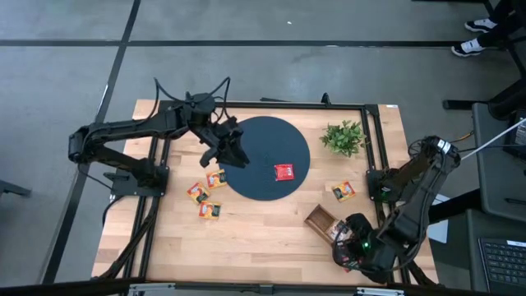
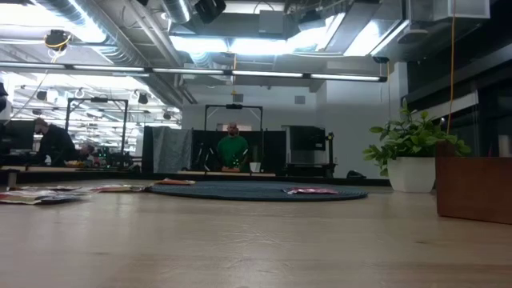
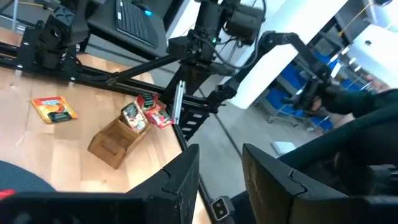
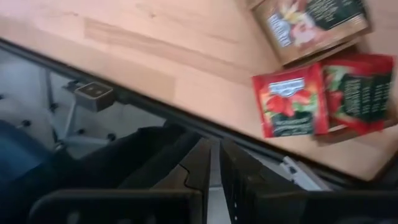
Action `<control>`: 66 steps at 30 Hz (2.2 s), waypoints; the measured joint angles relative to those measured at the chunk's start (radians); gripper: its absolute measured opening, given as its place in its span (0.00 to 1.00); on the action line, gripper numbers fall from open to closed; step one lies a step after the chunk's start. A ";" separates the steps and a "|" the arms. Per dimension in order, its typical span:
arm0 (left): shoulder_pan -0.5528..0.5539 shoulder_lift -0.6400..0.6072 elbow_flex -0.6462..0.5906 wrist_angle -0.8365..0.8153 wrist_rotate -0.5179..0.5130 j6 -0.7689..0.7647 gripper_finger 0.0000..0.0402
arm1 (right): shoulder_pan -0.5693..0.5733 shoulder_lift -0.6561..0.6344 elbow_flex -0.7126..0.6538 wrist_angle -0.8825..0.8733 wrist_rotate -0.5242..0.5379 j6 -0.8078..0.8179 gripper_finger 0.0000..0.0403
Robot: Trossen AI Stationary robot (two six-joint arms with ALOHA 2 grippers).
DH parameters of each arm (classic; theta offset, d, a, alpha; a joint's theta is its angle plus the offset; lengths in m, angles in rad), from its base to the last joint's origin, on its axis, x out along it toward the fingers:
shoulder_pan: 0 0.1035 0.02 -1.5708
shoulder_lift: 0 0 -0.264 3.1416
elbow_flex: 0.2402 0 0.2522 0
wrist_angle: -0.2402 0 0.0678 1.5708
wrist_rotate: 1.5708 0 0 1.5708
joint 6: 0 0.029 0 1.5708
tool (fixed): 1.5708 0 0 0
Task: Pick & Place Tea
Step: Put the red tea bag into the right section of the wooden organizer
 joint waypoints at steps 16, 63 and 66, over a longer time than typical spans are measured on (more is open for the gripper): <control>-0.254 0.000 0.000 -0.080 -0.432 -0.079 0.29 | 0.126 -0.024 0.000 0.148 -0.120 -0.024 0.14; -0.492 0.000 0.000 -0.082 -0.892 -0.166 0.29 | 0.231 0.407 -0.002 0.222 -0.034 0.070 0.41; -0.491 0.000 0.000 -0.082 -0.851 -0.166 0.29 | 0.227 0.407 -0.001 0.253 -0.019 0.047 0.41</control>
